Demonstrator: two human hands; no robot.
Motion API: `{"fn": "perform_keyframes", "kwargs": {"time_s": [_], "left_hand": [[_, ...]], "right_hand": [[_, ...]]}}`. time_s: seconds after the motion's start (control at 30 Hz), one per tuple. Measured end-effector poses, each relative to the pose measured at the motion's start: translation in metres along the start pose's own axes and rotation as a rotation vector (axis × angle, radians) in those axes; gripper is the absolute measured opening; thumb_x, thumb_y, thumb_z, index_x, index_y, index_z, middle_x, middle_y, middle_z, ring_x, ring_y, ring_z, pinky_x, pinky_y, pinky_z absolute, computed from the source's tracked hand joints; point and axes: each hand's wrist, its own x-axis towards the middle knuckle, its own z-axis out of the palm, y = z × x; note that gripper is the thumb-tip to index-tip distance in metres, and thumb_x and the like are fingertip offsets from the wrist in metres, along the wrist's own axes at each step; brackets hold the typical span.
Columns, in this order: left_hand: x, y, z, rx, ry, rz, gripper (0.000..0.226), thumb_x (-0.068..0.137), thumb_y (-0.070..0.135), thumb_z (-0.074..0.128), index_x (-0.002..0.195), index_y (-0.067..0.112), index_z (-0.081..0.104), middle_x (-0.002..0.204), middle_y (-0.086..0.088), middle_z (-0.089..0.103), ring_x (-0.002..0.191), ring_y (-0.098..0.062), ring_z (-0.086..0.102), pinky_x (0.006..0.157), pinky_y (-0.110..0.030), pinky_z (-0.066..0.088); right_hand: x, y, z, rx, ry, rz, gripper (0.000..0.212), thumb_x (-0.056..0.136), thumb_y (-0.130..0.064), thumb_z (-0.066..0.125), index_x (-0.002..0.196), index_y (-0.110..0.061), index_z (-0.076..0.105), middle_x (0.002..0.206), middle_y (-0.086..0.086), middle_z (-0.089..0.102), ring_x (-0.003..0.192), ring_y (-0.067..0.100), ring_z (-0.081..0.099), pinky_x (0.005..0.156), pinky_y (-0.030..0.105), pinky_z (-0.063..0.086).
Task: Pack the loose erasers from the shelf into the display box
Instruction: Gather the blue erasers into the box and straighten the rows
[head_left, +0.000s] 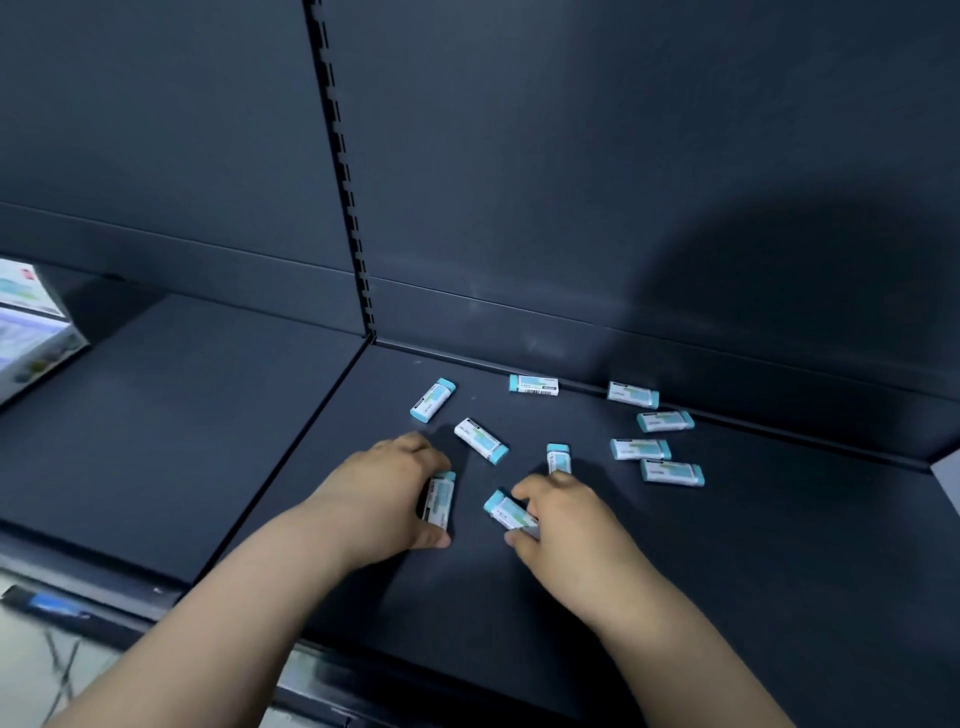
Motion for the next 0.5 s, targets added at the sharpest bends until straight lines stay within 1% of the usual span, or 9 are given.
{"fn": "perform_keyframes", "kwargs": {"time_s": [0.13, 0.2, 0.27, 0.33, 0.37, 0.43, 0.47, 0.5], "left_hand": [[-0.002, -0.003, 0.002, -0.020, 0.006, 0.014, 0.073, 0.071, 0.050, 0.071, 0.134, 0.031, 0.039, 0.132, 0.011, 0.038, 0.122, -0.013, 0.041, 0.100, -0.028, 0.036], [-0.002, -0.003, 0.001, -0.011, 0.004, 0.034, 0.073, 0.072, 0.050, 0.070, 0.135, 0.031, 0.038, 0.133, 0.012, 0.038, 0.123, -0.013, 0.040, 0.101, -0.028, 0.035], [-0.001, -0.004, -0.001, 0.014, -0.011, 0.055, 0.075, 0.072, 0.051, 0.069, 0.137, 0.032, 0.035, 0.135, 0.011, 0.036, 0.126, -0.014, 0.038, 0.103, -0.028, 0.033], [0.002, -0.007, -0.003, 0.046, -0.046, 0.076, 0.080, 0.072, 0.051, 0.069, 0.140, 0.032, 0.031, 0.138, 0.010, 0.034, 0.129, -0.014, 0.033, 0.105, -0.030, 0.030], [0.004, -0.008, -0.003, 0.061, -0.066, 0.085, 0.081, 0.072, 0.051, 0.069, 0.141, 0.033, 0.029, 0.139, 0.010, 0.033, 0.130, -0.015, 0.032, 0.106, -0.031, 0.030], [0.007, -0.009, -0.004, 0.071, -0.093, 0.104, 0.080, 0.072, 0.049, 0.070, 0.140, 0.034, 0.030, 0.139, 0.010, 0.031, 0.130, -0.014, 0.030, 0.107, -0.031, 0.029], [0.008, -0.009, -0.004, 0.063, -0.096, 0.113, 0.079, 0.072, 0.048, 0.070, 0.139, 0.034, 0.032, 0.139, 0.011, 0.031, 0.130, -0.013, 0.030, 0.107, -0.030, 0.029], [0.009, -0.009, -0.004, 0.048, -0.091, 0.122, 0.077, 0.072, 0.048, 0.071, 0.137, 0.035, 0.034, 0.138, 0.012, 0.032, 0.129, -0.012, 0.031, 0.107, -0.028, 0.029]], "right_hand": [[0.000, -0.006, -0.002, -0.019, 0.101, 0.022, 0.021, 0.092, -0.031, 0.044, 0.110, -0.021, 0.048, 0.097, 0.004, 0.063, 0.087, 0.025, 0.060, 0.070, 0.032, 0.049], [0.000, -0.004, -0.006, -0.112, 0.079, 0.021, 0.021, 0.093, -0.030, 0.042, 0.112, -0.023, 0.045, 0.097, 0.006, 0.064, 0.087, 0.028, 0.061, 0.067, 0.033, 0.046], [0.001, 0.000, -0.012, -0.186, 0.075, 0.012, 0.026, 0.093, -0.035, 0.041, 0.116, -0.024, 0.045, 0.101, 0.004, 0.064, 0.093, 0.027, 0.061, 0.068, 0.032, 0.044], [0.003, 0.003, -0.020, -0.123, 0.092, -0.006, 0.037, 0.091, -0.044, 0.047, 0.123, -0.027, 0.046, 0.110, -0.002, 0.061, 0.102, 0.021, 0.058, 0.077, 0.030, 0.045], [0.004, 0.004, -0.022, -0.069, 0.052, -0.020, 0.048, 0.086, -0.048, 0.053, 0.129, -0.028, 0.044, 0.118, -0.005, 0.056, 0.110, 0.017, 0.054, 0.085, 0.028, 0.044], [0.009, 0.005, -0.021, -0.062, -0.087, -0.050, 0.073, 0.075, -0.054, 0.065, 0.138, -0.028, 0.037, 0.133, -0.009, 0.040, 0.127, 0.012, 0.038, 0.103, 0.026, 0.035], [0.011, 0.004, -0.018, -0.089, -0.127, -0.062, 0.078, 0.072, -0.053, 0.067, 0.138, -0.027, 0.036, 0.135, -0.009, 0.036, 0.129, 0.012, 0.033, 0.107, 0.026, 0.031], [0.013, 0.004, -0.016, -0.106, -0.132, -0.075, 0.076, 0.072, -0.051, 0.068, 0.137, -0.027, 0.037, 0.133, -0.008, 0.035, 0.129, 0.013, 0.031, 0.107, 0.026, 0.031]]}}
